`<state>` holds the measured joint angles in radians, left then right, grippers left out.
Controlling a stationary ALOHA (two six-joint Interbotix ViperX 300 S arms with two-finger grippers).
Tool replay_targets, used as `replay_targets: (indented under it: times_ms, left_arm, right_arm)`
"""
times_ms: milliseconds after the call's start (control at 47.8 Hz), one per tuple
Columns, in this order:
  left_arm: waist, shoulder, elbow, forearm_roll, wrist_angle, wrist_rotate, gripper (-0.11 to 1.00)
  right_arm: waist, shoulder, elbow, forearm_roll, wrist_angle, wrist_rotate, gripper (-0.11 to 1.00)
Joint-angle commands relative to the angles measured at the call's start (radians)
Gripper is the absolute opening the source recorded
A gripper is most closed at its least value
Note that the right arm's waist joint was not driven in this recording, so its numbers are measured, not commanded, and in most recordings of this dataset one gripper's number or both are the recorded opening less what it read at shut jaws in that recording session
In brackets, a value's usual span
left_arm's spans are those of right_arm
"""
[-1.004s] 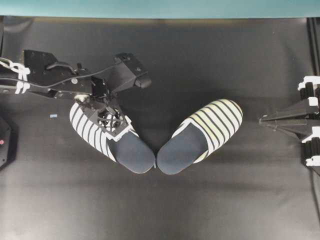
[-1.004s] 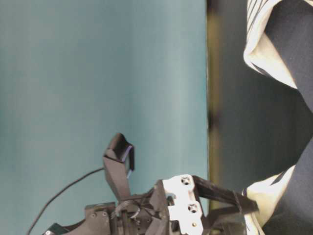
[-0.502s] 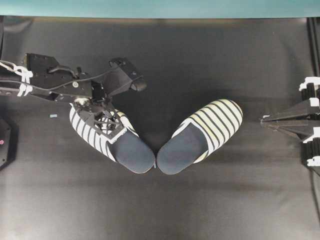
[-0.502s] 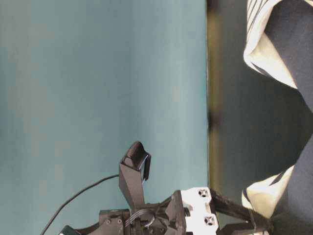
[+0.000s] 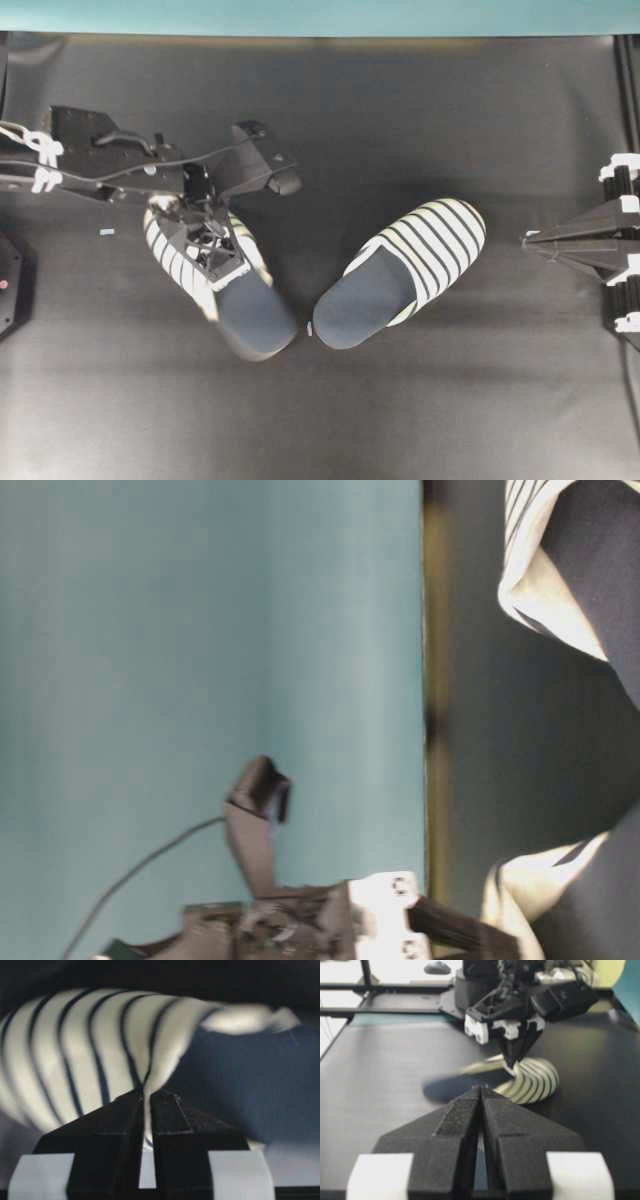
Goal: Arrange the slippers with the left arm.
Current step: 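Rotate the left slipper with the left gripper to point straight forward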
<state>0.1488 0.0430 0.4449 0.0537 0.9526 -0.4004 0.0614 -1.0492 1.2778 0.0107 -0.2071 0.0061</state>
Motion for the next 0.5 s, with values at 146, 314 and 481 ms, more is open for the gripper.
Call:
replay_targets:
  times_ms: [146,314,481]
  left_arm:
    - [0.035,-0.077,-0.129,0.006,0.060,0.199,0.01]
    - [0.040,-0.069,-0.241,0.006,0.130,0.290,0.01]
    - [0.038,-0.015,-0.295,0.008,0.132,0.319,0.01]
  right_arm:
    - [0.000,0.000,-0.006,0.002,-0.006,0.005,-0.01]
    - [0.000,0.000,-0.006,0.002,-0.005,0.008,-0.01]
    - [0.000,-0.002,-0.005,0.005,-0.005,0.008,-0.01]
